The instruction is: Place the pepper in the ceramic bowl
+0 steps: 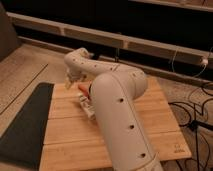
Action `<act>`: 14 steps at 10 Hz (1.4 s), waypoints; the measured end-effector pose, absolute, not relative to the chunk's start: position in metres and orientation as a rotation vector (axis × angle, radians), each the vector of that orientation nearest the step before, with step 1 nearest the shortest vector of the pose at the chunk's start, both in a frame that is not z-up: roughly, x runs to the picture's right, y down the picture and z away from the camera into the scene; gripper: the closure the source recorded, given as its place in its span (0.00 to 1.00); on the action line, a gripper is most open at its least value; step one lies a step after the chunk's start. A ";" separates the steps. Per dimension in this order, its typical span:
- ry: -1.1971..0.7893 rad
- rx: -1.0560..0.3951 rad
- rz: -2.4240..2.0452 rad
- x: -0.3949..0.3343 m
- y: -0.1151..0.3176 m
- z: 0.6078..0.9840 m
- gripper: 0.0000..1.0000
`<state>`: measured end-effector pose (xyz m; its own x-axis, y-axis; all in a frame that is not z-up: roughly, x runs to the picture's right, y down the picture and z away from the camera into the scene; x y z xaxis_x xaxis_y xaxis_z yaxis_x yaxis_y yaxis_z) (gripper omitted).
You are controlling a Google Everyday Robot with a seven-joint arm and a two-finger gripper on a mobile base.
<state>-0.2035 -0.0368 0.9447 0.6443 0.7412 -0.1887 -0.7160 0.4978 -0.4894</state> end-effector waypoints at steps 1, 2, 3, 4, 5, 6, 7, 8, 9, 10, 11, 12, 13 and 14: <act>-0.049 -0.567 0.883 -0.202 -0.037 0.945 0.35; -0.046 -0.562 0.887 -0.199 -0.036 0.945 0.35; -0.048 -0.556 0.900 -0.189 -0.036 0.950 0.35; -0.060 -0.578 0.920 -0.186 -0.028 0.959 0.35; -0.077 -0.603 0.925 -0.189 -0.020 0.967 0.35; -0.095 -0.637 0.924 -0.194 -0.011 0.978 0.35; -0.106 -0.659 0.923 -0.194 -0.007 0.986 0.35; -0.111 -0.675 0.917 -0.194 -0.004 0.992 0.35; -0.110 -0.688 0.895 -0.195 -0.002 0.998 0.35; -0.100 -0.686 0.868 -0.196 -0.003 1.002 0.35; -0.085 -0.672 0.834 -0.197 -0.009 1.002 0.35; -0.072 -0.664 0.819 -0.195 -0.012 1.003 0.35; -0.040 -0.657 0.799 -0.191 -0.014 1.005 0.35; -0.024 -0.666 0.793 -0.190 -0.010 1.006 0.39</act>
<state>-0.1903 -0.0098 1.0061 0.7124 0.6658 -0.2215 -0.6515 0.5103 -0.5614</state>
